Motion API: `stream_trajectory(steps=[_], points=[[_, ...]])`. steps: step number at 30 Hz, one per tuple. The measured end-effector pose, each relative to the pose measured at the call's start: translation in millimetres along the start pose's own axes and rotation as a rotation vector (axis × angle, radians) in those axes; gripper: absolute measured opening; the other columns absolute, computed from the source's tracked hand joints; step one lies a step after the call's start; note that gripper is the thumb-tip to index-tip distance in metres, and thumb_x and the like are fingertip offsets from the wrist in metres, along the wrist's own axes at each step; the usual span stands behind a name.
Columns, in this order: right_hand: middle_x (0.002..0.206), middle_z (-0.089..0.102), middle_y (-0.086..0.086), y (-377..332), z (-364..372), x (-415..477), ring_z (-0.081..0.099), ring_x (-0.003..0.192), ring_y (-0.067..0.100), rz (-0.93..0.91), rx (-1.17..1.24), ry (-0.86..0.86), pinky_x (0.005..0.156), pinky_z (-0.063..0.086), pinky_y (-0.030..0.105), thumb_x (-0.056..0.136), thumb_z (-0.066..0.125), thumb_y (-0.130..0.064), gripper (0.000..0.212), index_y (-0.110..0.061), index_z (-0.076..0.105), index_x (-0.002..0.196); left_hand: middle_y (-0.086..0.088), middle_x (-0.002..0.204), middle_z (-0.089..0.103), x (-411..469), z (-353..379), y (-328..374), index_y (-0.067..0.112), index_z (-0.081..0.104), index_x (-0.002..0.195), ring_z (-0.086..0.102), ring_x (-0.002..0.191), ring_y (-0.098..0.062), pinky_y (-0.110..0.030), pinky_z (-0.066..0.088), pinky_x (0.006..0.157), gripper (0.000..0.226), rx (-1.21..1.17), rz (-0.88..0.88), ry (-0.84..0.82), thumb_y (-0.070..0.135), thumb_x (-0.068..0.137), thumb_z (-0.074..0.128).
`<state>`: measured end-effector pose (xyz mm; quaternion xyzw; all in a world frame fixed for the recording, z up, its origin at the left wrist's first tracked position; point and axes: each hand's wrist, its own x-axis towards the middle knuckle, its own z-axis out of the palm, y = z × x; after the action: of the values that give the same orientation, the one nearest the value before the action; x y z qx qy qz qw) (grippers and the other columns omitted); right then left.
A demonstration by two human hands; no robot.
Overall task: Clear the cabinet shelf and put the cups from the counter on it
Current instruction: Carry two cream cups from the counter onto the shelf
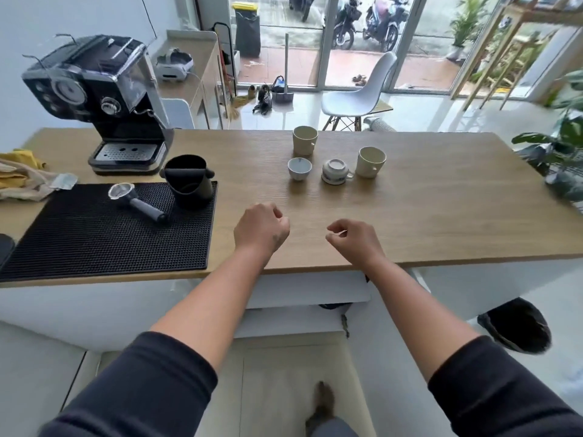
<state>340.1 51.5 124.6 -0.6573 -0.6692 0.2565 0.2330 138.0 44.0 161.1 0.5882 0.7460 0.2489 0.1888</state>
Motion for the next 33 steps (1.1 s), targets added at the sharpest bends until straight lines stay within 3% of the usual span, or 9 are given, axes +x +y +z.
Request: stream_trajectory(steps=[6, 15, 18, 20, 22, 26, 29, 31, 33], points=[[0.097, 0.075, -0.002, 30.2, -38.5, 67.7, 0.066, 0.087, 0.011, 0.077, 0.012, 0.083, 0.079, 0.047, 0.023, 0.084, 0.068, -0.027, 0.018, -0.018, 0.075, 0.097, 0.001, 0.093, 0.071, 59.6, 28.1, 35.6, 0.026, 0.065, 0.081, 0.064, 0.091, -0.022, -0.027, 0.048, 0.072, 0.006, -0.11, -0.039, -0.063, 0.031, 0.079, 0.062], [0.094, 0.075, 0.002, 85.2, -85.3, 203.7, 0.065, 0.092, 0.02, 0.254, 0.155, 0.092, 0.081, 0.049, 0.03, 0.084, 0.064, -0.023, 0.017, -0.018, 0.077, 0.094, -0.007, 0.096, 0.073, 198.7, 89.0, 77.1, 0.019, 0.069, 0.081, 0.066, 0.094, -0.026, -0.026, 0.047, 0.075, 0.008, -0.34, -0.296, -0.034, 0.027, 0.078, 0.069], [0.086, 0.073, 0.007, 104.8, -91.2, 243.6, 0.066, 0.087, 0.025, 0.422, 0.303, 0.118, 0.074, 0.049, 0.032, 0.076, 0.066, -0.025, 0.01, -0.02, 0.074, 0.08, -0.013, 0.089, 0.072, 245.6, 110.6, 95.7, 0.015, 0.065, 0.072, 0.068, 0.089, -0.029, -0.032, 0.055, 0.084, 0.013, -0.522, -0.392, -0.016, 0.024, 0.077, 0.072], [0.075, 0.068, 0.008, 116.1, -90.0, 266.0, 0.063, 0.073, 0.026, 0.574, 0.485, 0.159, 0.061, 0.046, 0.033, 0.066, 0.063, -0.026, 0.01, -0.017, 0.067, 0.069, -0.015, 0.079, 0.068, 274.5, 125.2, 109.8, 0.006, 0.063, 0.079, 0.068, 0.078, -0.028, -0.042, 0.057, 0.086, 0.013, -0.752, -0.52, -0.048, 0.017, 0.08, 0.07], [0.068, 0.059, 0.007, 120.4, -84.2, 280.3, 0.056, 0.063, 0.023, 0.702, 0.685, 0.155, 0.053, 0.04, 0.031, 0.072, 0.062, -0.024, 0.011, -0.016, 0.057, 0.066, -0.011, 0.081, 0.063, 298.6, 138.3, 122.3, -0.002, 0.058, 0.1, 0.066, 0.079, -0.023, -0.035, 0.056, 0.085, 0.016, -0.917, -0.615, -0.103, 0.008, 0.088, 0.064], [0.089, 0.056, 0.002, 126.2, -69.8, 294.3, 0.062, 0.082, 0.022, 0.882, 0.874, -0.029, 0.065, 0.048, 0.032, 0.092, 0.057, -0.036, 0.019, -0.017, 0.055, 0.091, -0.016, 0.103, 0.066, 338.2, 163.8, 136.7, -0.005, 0.059, 0.112, 0.066, 0.076, -0.022, -0.021, 0.057, 0.063, 0.028, -1.05, -0.708, -0.059, 0.001, 0.085, 0.061], [0.105, 0.056, 0.006, 134.6, -61.7, 300.0, 0.062, 0.078, 0.017, 0.947, 0.928, -0.138, 0.054, 0.045, 0.025, 0.094, 0.053, -0.044, 0.034, -0.017, 0.051, 0.115, -0.018, 0.122, 0.058, 358.7, 178.4, 142.7, -0.002, 0.048, 0.13, 0.059, 0.068, -0.02, -0.02, 0.052, 0.041, 0.034, -1.23, -0.811, -0.106, 0.001, 0.096, 0.042], [0.101, 0.055, 0.009, 139.3, -59.0, 306.2, 0.062, 0.077, 0.016, 0.978, 0.958, -0.165, 0.05, 0.043, 0.024, 0.093, 0.053, -0.045, 0.037, -0.017, 0.048, 0.118, -0.017, 0.11, 0.061, 372.0, 186.1, 145.7, -0.003, 0.049, 0.126, 0.057, 0.064, -0.018, -0.022, 0.051, 0.038, 0.03, -1.332, -0.89, -0.088, 0.003, 0.1, 0.035], [0.097, 0.055, 0.008, 140.2, -58.0, 310.1, 0.062, 0.076, 0.016, 0.991, 0.976, -0.152, 0.049, 0.043, 0.023, 0.093, 0.054, -0.042, 0.036, -0.016, 0.048, 0.116, -0.017, 0.087, 0.068, 381.1, 192.1, 143.1, 0.0, 0.052, 0.111, 0.06, 0.052, -0.015, -0.02, 0.049, 0.044, 0.023, -1.343, -0.936, -0.048, 0.007, 0.1, 0.033]])
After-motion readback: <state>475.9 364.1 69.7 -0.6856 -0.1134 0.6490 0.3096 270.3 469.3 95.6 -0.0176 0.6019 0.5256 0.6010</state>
